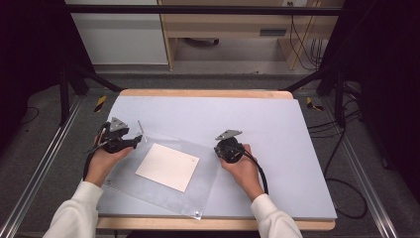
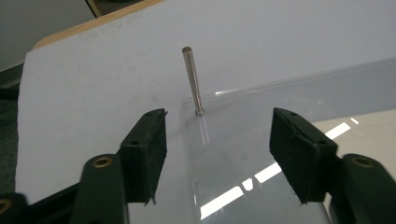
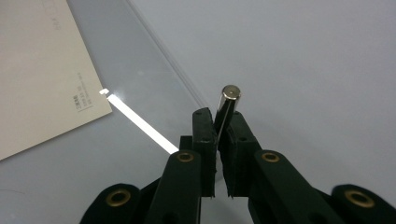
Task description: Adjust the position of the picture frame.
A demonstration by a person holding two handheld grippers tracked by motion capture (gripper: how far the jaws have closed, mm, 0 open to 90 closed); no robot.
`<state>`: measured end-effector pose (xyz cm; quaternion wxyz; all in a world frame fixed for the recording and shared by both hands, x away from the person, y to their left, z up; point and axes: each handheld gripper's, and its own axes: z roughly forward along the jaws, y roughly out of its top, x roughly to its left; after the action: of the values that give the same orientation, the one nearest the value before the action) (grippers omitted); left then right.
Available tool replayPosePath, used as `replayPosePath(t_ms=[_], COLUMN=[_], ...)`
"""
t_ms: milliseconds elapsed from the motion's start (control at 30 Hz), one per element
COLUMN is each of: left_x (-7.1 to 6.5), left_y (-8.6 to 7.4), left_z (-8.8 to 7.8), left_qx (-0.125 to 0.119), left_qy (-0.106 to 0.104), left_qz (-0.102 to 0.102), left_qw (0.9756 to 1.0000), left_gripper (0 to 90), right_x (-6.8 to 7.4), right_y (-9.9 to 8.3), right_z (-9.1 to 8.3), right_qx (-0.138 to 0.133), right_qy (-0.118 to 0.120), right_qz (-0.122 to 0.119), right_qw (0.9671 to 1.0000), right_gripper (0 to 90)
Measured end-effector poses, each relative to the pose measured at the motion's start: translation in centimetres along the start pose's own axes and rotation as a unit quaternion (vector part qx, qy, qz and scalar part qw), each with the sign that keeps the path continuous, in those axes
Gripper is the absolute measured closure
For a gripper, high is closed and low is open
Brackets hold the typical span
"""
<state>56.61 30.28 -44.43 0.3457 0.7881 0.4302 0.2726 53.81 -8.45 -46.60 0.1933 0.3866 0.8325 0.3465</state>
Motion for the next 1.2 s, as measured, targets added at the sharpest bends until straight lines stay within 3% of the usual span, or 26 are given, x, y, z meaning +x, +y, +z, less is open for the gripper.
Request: replayPosePath(t_ms=[100, 200, 267, 367, 433, 467, 500, 700, 867, 967, 1200], left_x=[0.3, 0.9, 1.2, 1.4, 1.5, 1.6, 1.6, 1.6, 1.9, 1.8, 1.5], left_y=[0.5, 1.0, 1.2, 1.3, 1.3, 1.2, 1.2, 1.2, 1.2, 1.5, 3.1], left_z=[1.3, 2.6, 3.5, 4.5, 4.7, 5.0, 5.1, 5.3, 5.1, 4.6, 1.7], left_qx=[0.001, 0.005, 0.014, 0.025, 0.028, 0.030, 0.026, 0.025, 0.018, 0.017, 0.016], left_qy=[0.006, 0.005, -0.007, -0.002, 0.000, -0.003, -0.008, -0.003, -0.015, -0.012, -0.022], left_qz=[0.001, -0.013, -0.028, -0.029, -0.027, -0.019, -0.022, -0.018, -0.054, -0.061, -0.057], left_qw=[1.0000, 0.9999, 0.9995, 0.9993, 0.9992, 0.9994, 0.9994, 0.9995, 0.9983, 0.9979, 0.9980], left_gripper=[47.4, 53.6, 57.5, 63.9, 73.6, 77.6, 79.9, 82.4, 84.8, 85.0, 84.9], right_x=[0.0, -0.1, -0.2, -0.3, -0.3, -0.3, -0.3, -0.4, -0.5, -0.7, -1.0], right_y=[0.0, 0.0, 0.1, 0.1, 0.2, 0.2, 0.2, 0.4, 0.5, 0.7, 1.8], right_z=[0.0, 0.0, 0.0, 0.0, 0.0, 0.0, 0.1, 0.4, 0.4, 0.1, -2.0], right_qx=[0.001, 0.001, 0.002, 0.003, 0.004, 0.003, 0.003, -0.004, -0.004, -0.003, -0.005], right_qy=[0.002, 0.007, 0.008, 0.010, 0.011, 0.011, 0.010, 0.011, 0.015, 0.028, 0.036], right_qz=[0.003, 0.007, 0.008, 0.006, 0.007, 0.008, 0.010, 0.023, 0.025, 0.040, 0.038], right_qw=[1.0000, 1.0000, 0.9999, 0.9999, 0.9999, 0.9999, 0.9999, 0.9997, 0.9996, 0.9988, 0.9986], right_gripper=[85.0, 85.2, 85.2, 85.2, 85.2, 85.2, 85.1, 84.5, 85.0, 84.7, 82.6])
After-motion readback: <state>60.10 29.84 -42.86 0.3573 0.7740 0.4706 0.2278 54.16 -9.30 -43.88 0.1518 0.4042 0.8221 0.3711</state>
